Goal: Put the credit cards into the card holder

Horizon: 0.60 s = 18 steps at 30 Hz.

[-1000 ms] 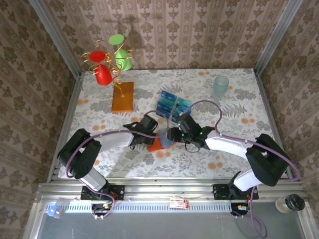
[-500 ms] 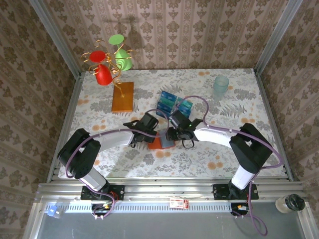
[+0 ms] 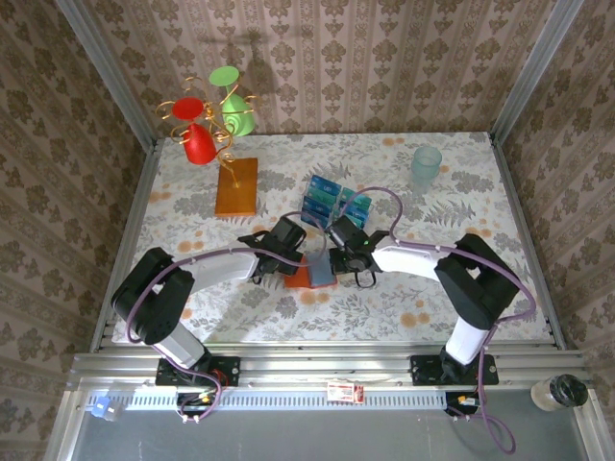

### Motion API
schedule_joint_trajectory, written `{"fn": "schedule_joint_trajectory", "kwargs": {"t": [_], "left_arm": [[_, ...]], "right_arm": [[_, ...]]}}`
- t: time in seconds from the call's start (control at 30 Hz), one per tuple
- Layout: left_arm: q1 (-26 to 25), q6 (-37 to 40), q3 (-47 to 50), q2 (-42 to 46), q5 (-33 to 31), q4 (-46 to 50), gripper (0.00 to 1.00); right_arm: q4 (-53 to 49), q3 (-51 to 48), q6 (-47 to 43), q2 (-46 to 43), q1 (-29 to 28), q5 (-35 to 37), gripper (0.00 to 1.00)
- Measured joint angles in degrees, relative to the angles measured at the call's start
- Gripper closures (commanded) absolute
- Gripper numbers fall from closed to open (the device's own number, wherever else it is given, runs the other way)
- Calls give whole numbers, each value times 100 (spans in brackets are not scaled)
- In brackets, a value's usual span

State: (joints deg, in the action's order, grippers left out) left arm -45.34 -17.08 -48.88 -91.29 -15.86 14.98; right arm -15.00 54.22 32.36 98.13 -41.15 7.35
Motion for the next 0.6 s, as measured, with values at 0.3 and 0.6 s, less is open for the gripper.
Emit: {"fn": "schedule_joint_trajectory", "kwargs": {"t": [0.3, 0.6], "left_arm": [[0, -28, 0, 0, 20, -11, 36], [-76, -90, 166, -44, 20, -81, 36]], "right_arm": [[774, -1364, 861, -1027, 197, -476, 100], [2439, -2568, 2048, -1416, 671, -1329, 100]]}}
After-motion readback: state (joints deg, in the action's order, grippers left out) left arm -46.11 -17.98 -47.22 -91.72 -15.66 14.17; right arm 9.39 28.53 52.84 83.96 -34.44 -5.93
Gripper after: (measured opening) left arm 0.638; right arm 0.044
